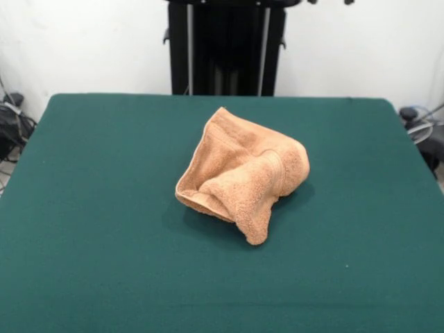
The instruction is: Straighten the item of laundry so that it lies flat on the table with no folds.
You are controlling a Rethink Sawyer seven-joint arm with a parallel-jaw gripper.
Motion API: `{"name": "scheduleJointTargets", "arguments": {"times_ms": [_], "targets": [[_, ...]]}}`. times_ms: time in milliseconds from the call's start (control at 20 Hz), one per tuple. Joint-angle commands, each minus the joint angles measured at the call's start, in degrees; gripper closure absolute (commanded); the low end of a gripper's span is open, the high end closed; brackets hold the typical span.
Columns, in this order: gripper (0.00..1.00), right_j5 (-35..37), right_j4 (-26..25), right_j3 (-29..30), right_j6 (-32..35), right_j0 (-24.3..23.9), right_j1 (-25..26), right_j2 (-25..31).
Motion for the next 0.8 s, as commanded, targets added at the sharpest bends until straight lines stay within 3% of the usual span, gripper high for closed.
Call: {"name": "scheduleJointTargets", "arguments": {"times_ms": [50,800], "targets": [[0.00,-2.55,0.53,3.72,6.57,-1.67,3.50,2.24],[0.00,-14.20,-1.79,1.49,9.24,-2.28,15.14,2.34]]}}
